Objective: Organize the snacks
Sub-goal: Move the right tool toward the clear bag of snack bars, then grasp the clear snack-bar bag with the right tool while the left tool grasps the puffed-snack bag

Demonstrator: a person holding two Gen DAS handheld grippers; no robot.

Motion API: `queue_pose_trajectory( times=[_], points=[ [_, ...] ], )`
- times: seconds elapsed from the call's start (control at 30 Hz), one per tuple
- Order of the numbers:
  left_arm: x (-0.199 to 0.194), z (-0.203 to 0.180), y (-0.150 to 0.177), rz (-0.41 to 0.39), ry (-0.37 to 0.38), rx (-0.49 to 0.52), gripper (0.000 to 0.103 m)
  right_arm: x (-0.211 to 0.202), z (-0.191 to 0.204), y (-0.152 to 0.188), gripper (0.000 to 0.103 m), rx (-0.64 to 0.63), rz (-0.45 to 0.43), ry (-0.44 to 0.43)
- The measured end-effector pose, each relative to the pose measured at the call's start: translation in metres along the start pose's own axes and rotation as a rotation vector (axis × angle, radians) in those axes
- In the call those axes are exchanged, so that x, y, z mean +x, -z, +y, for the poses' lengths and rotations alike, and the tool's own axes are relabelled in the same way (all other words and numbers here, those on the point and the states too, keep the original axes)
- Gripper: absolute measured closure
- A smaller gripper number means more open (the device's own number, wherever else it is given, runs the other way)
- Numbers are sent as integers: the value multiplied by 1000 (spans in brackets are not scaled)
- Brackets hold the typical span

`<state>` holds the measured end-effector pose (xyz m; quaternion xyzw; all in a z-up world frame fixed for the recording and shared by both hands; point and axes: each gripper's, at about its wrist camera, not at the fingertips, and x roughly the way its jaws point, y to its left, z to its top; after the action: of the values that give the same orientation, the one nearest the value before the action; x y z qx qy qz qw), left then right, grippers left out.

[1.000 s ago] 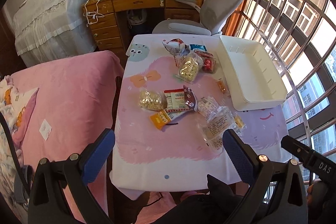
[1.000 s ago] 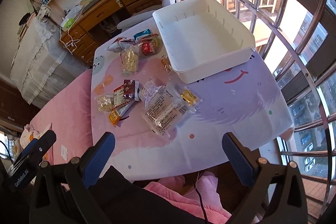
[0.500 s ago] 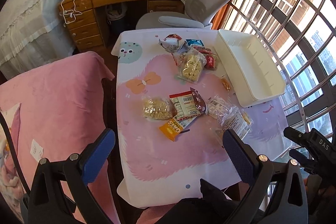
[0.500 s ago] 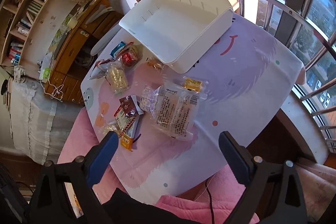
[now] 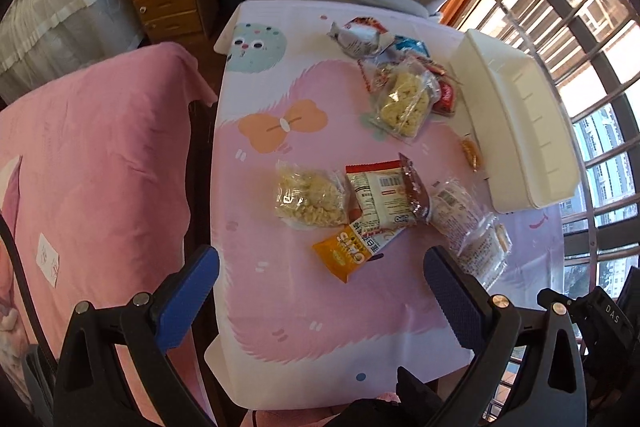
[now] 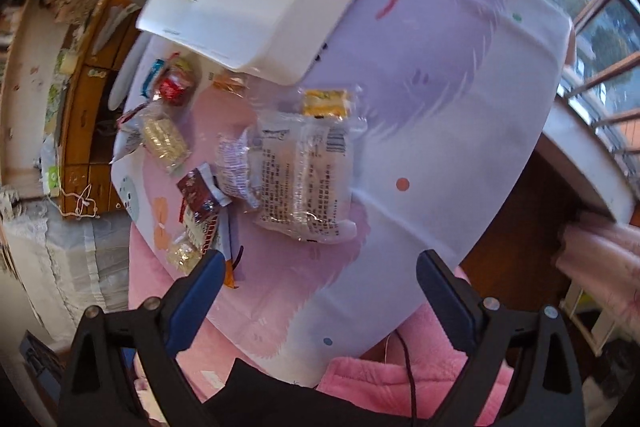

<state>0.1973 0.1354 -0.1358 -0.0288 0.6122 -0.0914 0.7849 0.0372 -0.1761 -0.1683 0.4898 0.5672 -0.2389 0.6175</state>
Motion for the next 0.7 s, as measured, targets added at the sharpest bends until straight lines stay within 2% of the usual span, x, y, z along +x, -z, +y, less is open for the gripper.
queue_pose_trajectory(
  times=[0.23,0.5,0.7],
  points=[
    [46,1,-21,87,-42,-49,1,41,-15,-28,6,202,144,-15],
    [96,1,-38,117,-67,-62,1,75,-22,-43,6,348,201,4],
    [126,5,-48,176,-79,-88,1,90,-15,-51,6,366,220,-15]
  ],
)
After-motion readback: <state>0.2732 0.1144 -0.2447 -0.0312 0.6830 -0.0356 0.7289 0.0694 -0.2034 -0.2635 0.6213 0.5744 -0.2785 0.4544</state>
